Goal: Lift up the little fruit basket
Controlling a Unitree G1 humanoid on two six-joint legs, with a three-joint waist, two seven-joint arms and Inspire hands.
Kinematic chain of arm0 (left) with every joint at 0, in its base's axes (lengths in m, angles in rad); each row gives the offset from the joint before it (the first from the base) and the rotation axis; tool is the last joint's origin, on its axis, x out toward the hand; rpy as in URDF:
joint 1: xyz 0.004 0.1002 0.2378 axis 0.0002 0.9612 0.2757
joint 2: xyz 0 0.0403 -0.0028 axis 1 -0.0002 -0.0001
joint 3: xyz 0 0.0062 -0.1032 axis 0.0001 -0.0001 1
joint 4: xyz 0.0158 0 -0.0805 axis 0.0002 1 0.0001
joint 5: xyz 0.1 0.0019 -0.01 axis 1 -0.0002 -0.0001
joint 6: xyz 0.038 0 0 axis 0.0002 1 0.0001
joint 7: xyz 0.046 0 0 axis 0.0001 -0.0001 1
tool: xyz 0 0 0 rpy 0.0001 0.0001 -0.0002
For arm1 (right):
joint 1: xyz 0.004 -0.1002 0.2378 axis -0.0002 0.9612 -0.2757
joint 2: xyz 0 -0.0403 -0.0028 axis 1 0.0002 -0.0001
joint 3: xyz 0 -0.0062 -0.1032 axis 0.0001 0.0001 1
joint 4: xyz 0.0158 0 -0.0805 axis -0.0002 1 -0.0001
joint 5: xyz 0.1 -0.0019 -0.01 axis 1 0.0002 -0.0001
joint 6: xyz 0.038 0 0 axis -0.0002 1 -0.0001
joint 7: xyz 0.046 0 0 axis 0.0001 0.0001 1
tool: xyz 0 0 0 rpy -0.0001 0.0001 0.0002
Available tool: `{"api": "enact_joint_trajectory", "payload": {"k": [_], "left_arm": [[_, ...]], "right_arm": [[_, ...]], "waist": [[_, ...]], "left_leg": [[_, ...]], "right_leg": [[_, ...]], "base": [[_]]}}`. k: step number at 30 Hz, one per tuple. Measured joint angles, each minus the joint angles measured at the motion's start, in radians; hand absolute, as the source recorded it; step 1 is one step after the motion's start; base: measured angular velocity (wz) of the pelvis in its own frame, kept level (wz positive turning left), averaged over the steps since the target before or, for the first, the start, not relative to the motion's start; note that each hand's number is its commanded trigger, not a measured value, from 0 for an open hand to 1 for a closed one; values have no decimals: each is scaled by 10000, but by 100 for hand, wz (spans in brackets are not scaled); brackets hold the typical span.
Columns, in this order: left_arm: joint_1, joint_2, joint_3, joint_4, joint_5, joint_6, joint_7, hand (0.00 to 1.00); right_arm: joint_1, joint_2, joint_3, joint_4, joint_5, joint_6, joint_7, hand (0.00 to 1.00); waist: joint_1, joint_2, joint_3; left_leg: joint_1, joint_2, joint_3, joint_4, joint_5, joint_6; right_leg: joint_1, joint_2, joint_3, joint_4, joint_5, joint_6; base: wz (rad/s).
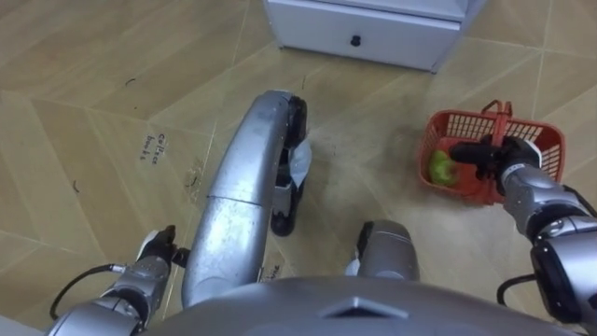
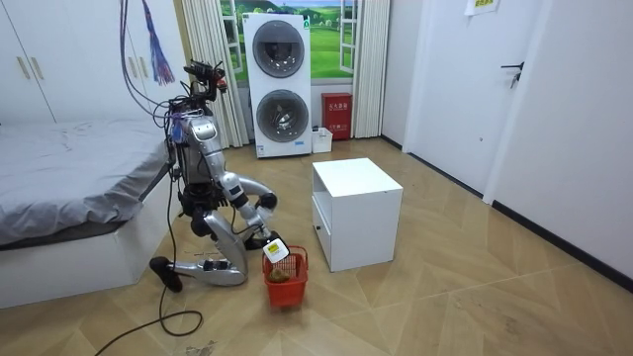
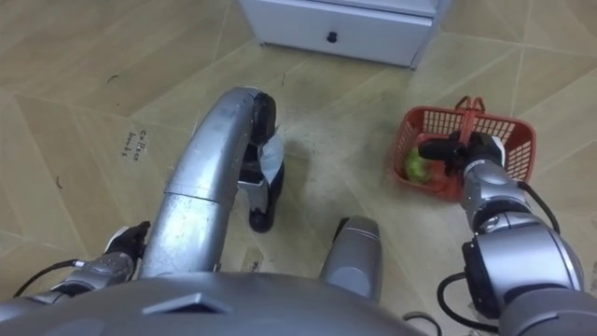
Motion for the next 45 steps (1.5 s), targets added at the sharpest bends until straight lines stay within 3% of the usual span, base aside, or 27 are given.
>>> {"api": "enact_joint_trajectory", "payload": {"k": [11,15,19,23,27,29,31,32,33,34,35,36,37,38,39,41,42,43,44,45], "left_arm": [[-200,-4,217,111,10,60,-1,0],[-271,-1,487,7,5,49,-1,0],[-444,-3,571,31,14,50,1,0],[-816,53,632,-7,68,58,7,0],[-1097,76,954,-129,116,171,103,0],[-1073,52,961,-387,116,310,98,0],[-846,24,1254,-874,130,540,95,0],[-814,23,1407,-929,106,593,97,0],[-691,29,1830,-1058,31,656,112,0],[-630,66,2108,-1096,22,710,149,0],[-616,101,2192,-1113,8,714,203,0],[-634,180,2265,-1210,-4,681,378,0],[-735,229,2254,-1137,4,540,539,0],[-724,232,2255,-1071,7,459,591,0],[-756,218,2253,-956,0,296,712,0],[-752,215,2255,-938,0,61,886,0],[-749,220,2312,-940,-3,-94,982,0],[-711,217,2366,-949,-20,-270,1035,0],[-667,153,2364,-974,-12,-327,1083,0],[-479,96,2370,-1028,-9,-501,1085,0]], "right_arm": [[0,78,0,-53,309,72,35,100],[-8,78,-3,-502,603,73,143,100],[-36,79,-38,-1296,537,109,130,100],[-146,76,-94,-1861,216,125,54,100],[-231,69,-92,-2980,158,205,-67,100],[-275,73,-84,-3109,162,230,-70,100],[-287,79,-75,-3481,165,343,-72,100],[-286,86,-71,-3604,173,366,-67,100],[-286,113,-62,-3902,178,479,-18,100],[-280,171,-71,-4136,76,553,22,100],[-269,217,-69,-4160,13,554,44,100],[-242,297,-67,-4176,-179,563,54,100],[-239,348,-65,-4324,-389,566,38,100],[-224,369,-37,-4444,-519,576,35,100],[-143,367,139,-4730,-628,586,33,100],[137,383,439,-5345,-882,572,10,100],[343,406,519,-5672,-1016,526,18,100],[557,412,516,-6043,-1019,521,12,100],[690,380,512,-6204,-1016,515,-4,100],[947,414,513,-6453,-1006,538,-12,100]], "waist": [[5,2,-1],[-35,-113,54],[-220,-228,49],[-334,-272,3],[-568,-172,-41],[-554,-72,-69],[-490,145,-178],[-472,186,-189],[-445,259,-231],[-452,355,-243],[-454,378,-250],[-403,411,-248],[-188,421,-242],[-93,440,-242],[-27,577,-244],[3,715,-267],[-138,760,-256],[-251,723,-255],[-301,780,-253],[-239,769,-260]], "left_leg": [[14,-33,-60,54,0,1],[167,-46,-149,163,-24,44],[266,-200,-197,229,-39,82],[493,-198,-237,323,-186,351],[590,-199,-292,84,-242,481],[971,-175,-318,-477,-223,538],[1810,27,-355,-1943,-121,574],[2103,80,-353,-2413,-58,564],[2720,212,-322,-3516,104,552],[3485,327,-329,-4752,369,565],[3918,378,-349,-5396,527,559],[4730,530,-435,-6710,899,526],[5496,554,-666,-7860,1318,393],[5911,571,-783,-8467,1482,292],[6734,574,-1188,-9489,1834,119],[7856,581,-1925,-10875,2293,-218],[8515,587,-2323,-11449,2538,-427],[8887,668,-2284,-11616,2650,-502],[8980,775,-2223,-11528,2627,-528],[9211,1028,-1816,-11523,2719,-633]], "right_leg": [[159,55,32,-22,-1,-10],[422,140,1,-51,-4,-23],[674,102,-87,-84,-2,-28],[1048,160,-241,-341,-1,-24],[1065,539,-130,-1047,-24,10],[1162,792,14,-1984,-62,90],[1276,1036,150,-4148,2,170],[1346,1051,163,-4823,131,227],[1387,1110,106,-6157,755,317],[1389,1168,26,-7315,2097,470],[1382,1214,16,-7849,2867,504],[1231,1242,2,-8640,3384,366],[687,1237,-25,-9082,2963,256],[412,1236,-46,-9357,2791,262],[-22,1242,-260,-10214,2544,257],[-381,1217,-930,-12142,2506,216],[-305,1254,-1401,-13917,2685,32],[-24,1413,-1697,-15921,3360,-113],[124,1517,-1720,-15909,3750,-232],[679,1657,-1868,-16299,3863,-383]], "base": [[0],[-1],[4],[6],[0],[-13],[-42],[-62],[-64],[-63],[-68],[-92],[-109],[-123],[-117],[-88],[-36],[-20],[-13],[0]]}}
